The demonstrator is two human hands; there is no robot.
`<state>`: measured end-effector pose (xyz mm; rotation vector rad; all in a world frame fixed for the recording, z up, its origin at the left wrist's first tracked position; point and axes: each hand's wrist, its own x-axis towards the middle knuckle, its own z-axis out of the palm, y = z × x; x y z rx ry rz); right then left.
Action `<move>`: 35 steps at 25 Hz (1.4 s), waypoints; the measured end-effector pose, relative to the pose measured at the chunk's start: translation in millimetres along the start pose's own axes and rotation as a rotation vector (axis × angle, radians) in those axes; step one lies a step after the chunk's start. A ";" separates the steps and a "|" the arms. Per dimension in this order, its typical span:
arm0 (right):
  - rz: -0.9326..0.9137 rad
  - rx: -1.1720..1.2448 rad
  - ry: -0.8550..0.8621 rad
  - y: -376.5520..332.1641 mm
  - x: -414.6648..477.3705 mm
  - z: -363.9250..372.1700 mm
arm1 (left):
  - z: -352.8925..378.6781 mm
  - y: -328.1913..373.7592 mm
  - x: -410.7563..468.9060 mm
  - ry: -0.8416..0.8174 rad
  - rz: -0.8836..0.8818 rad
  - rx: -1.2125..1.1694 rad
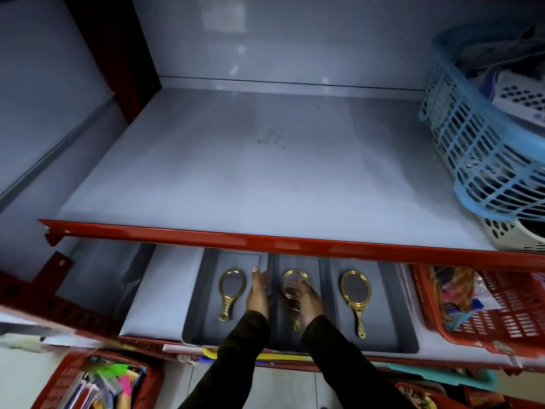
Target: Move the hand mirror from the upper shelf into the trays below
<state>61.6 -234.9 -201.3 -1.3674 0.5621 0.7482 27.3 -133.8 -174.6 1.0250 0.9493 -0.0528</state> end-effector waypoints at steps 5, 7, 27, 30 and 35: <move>0.061 0.036 -0.085 18.6 0.7 65.3 | -58.6 27.0 11.8 0.144 0.009 -0.031; 0.080 0.008 -0.070 32.6 7.4 87.5 | -80.0 33.8 15.2 0.172 -0.034 -0.015; 0.040 -0.038 0.155 99.1 54.2 144.9 | -134.8 43.3 15.0 -0.148 -0.285 0.036; 0.027 -0.057 0.170 87.7 21.9 144.1 | -136.1 39.5 7.4 -0.134 -0.257 0.034; 0.000 -0.014 0.170 83.2 -21.8 123.8 | -136.9 22.1 -17.1 -0.045 -0.126 0.072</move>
